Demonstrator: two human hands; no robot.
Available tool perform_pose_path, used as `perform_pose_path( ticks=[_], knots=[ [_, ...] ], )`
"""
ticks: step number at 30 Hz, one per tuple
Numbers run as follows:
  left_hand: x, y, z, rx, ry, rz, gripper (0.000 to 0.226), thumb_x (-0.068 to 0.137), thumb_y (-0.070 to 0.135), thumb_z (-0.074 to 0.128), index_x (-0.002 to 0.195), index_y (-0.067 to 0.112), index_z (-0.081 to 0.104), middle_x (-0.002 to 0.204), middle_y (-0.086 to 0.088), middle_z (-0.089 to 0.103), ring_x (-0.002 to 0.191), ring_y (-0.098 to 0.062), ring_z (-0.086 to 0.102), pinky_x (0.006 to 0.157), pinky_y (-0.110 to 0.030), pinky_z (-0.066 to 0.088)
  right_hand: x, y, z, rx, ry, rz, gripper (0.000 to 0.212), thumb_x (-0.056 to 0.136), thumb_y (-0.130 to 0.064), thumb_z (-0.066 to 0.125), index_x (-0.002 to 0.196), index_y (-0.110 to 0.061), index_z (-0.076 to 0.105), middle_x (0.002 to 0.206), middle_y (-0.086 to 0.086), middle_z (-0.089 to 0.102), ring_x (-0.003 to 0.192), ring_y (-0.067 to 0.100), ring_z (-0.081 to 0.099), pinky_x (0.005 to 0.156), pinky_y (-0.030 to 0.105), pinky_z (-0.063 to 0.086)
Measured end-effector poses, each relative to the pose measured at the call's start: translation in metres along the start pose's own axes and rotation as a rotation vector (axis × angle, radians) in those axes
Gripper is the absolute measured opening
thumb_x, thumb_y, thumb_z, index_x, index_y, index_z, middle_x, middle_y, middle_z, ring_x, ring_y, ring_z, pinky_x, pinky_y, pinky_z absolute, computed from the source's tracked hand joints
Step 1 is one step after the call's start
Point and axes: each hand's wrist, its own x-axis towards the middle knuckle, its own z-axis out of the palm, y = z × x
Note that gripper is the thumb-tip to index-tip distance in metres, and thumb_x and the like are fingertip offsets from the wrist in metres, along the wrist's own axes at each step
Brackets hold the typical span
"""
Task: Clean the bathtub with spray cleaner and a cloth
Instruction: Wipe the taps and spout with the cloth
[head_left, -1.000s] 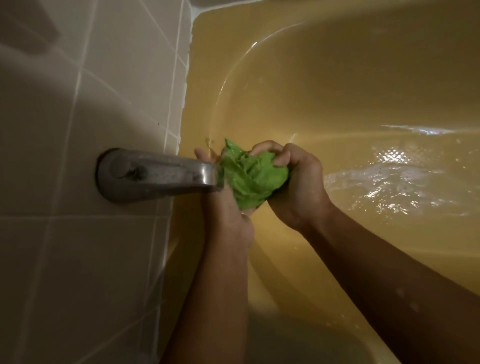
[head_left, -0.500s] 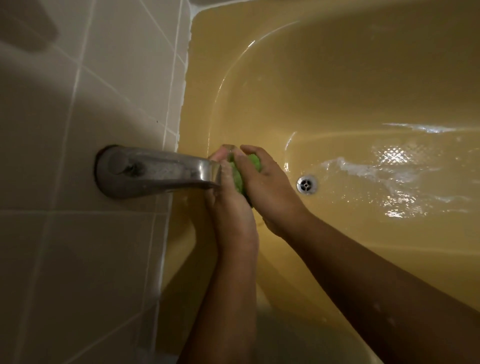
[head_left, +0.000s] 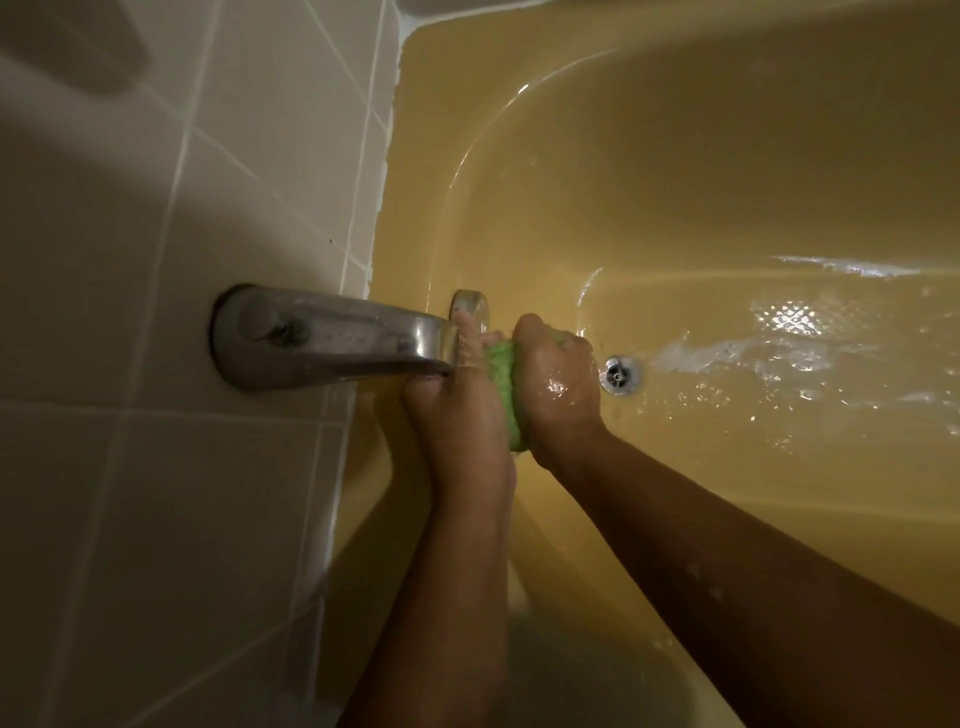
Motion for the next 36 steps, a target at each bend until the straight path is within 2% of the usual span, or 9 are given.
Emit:
perform_pose_path(
  ticks=[5, 7, 11, 15, 22, 26, 31, 33, 36],
  knots=[
    [0.008, -0.002, -0.003, -0.108, -0.128, -0.237, 0.078, 0.075, 0.083, 0.06, 0.134, 0.031, 0.063, 0.121, 0.0, 0.074, 0.109, -0.02, 0.072, 0.098, -0.05, 0.056, -0.01, -0.019, -0.023, 0.277, -0.288, -0.04, 0.021, 0.073, -0.032, 0.048, 0.062, -0.019, 0.059, 0.079, 0.005, 0.056, 0.078, 0.022, 0.053, 0.074, 0.04, 0.044],
    [0.009, 0.004, -0.005, -0.205, -0.2, -0.311, 0.062, 0.091, 0.071, 0.05, 0.132, 0.027, 0.066, 0.122, -0.005, 0.074, 0.114, -0.027, 0.071, 0.1, -0.053, 0.053, -0.014, -0.022, -0.032, 0.378, -0.453, -0.077, 0.019, 0.072, -0.02, 0.047, 0.064, -0.016, 0.064, 0.095, 0.004, 0.063, 0.093, 0.016, 0.059, 0.088, 0.035, 0.047],
    [0.014, 0.001, -0.007, -0.265, -0.154, -0.279, 0.05, 0.101, 0.052, 0.051, 0.138, 0.021, 0.061, 0.129, -0.008, 0.071, 0.116, -0.026, 0.07, 0.099, -0.044, 0.055, -0.008, -0.011, -0.043, -0.167, -0.335, -0.29, 0.029, 0.09, -0.025, 0.053, 0.109, -0.038, 0.07, 0.13, -0.007, 0.043, 0.128, 0.011, 0.046, 0.107, 0.04, 0.05],
    [0.005, -0.002, -0.001, -0.159, -0.069, -0.208, 0.05, 0.098, 0.055, 0.058, 0.136, 0.022, 0.06, 0.123, -0.002, 0.071, 0.11, -0.02, 0.07, 0.099, -0.045, 0.057, -0.015, -0.002, -0.043, -0.178, -0.326, -0.323, 0.038, 0.104, -0.044, 0.053, 0.141, -0.037, 0.056, 0.137, -0.014, 0.054, 0.126, 0.004, 0.056, 0.106, 0.04, 0.053],
    [-0.004, -0.002, 0.008, -0.09, -0.04, 0.055, 0.03, 0.098, 0.04, 0.069, 0.097, 0.01, 0.073, 0.089, -0.003, 0.079, 0.088, -0.018, 0.078, 0.088, -0.048, 0.062, -0.017, -0.013, -0.012, -0.035, -0.322, -0.117, 0.044, 0.103, -0.06, 0.039, 0.098, -0.03, 0.07, 0.101, -0.005, 0.073, 0.098, 0.015, 0.069, 0.097, 0.052, 0.053],
    [0.001, -0.002, 0.006, -0.092, -0.052, 0.151, 0.013, 0.091, 0.021, 0.08, 0.094, 0.011, 0.072, 0.088, -0.002, 0.079, 0.089, -0.02, 0.078, 0.083, -0.043, 0.062, -0.005, -0.006, -0.001, -0.415, -0.271, -0.279, 0.023, 0.099, -0.035, 0.042, 0.083, -0.023, 0.054, 0.097, 0.016, 0.069, 0.091, 0.037, 0.068, 0.081, 0.054, 0.058],
    [0.014, -0.007, 0.006, -0.074, 0.022, 0.189, 0.027, 0.086, 0.016, 0.081, 0.107, 0.005, 0.07, 0.097, -0.009, 0.078, 0.089, -0.026, 0.077, 0.084, -0.054, 0.062, -0.001, 0.0, 0.006, -0.197, -0.095, -0.139, 0.026, 0.09, -0.015, 0.058, 0.065, -0.022, 0.057, 0.065, -0.001, 0.061, 0.061, 0.023, 0.056, 0.056, 0.032, 0.048],
    [0.018, -0.009, 0.004, -0.045, 0.048, 0.217, 0.033, 0.083, 0.02, 0.081, 0.109, 0.002, 0.069, 0.097, -0.01, 0.077, 0.089, -0.028, 0.076, 0.083, -0.057, 0.062, -0.001, -0.002, 0.008, -0.034, -0.022, 0.007, 0.038, 0.09, -0.021, 0.055, 0.052, -0.022, 0.051, 0.052, -0.008, 0.046, 0.056, 0.021, 0.042, 0.058, 0.033, 0.039],
    [0.018, -0.015, -0.001, 0.021, 0.03, 0.213, 0.012, 0.089, 0.022, 0.078, 0.088, 0.012, 0.07, 0.079, 0.001, 0.075, 0.077, -0.02, 0.075, 0.076, -0.049, 0.064, -0.003, -0.003, 0.008, -0.21, -0.057, -0.027, 0.031, 0.096, -0.017, 0.051, 0.066, -0.022, 0.048, 0.061, 0.0, 0.039, 0.053, 0.014, 0.033, 0.063, 0.032, 0.033]
  ],
)
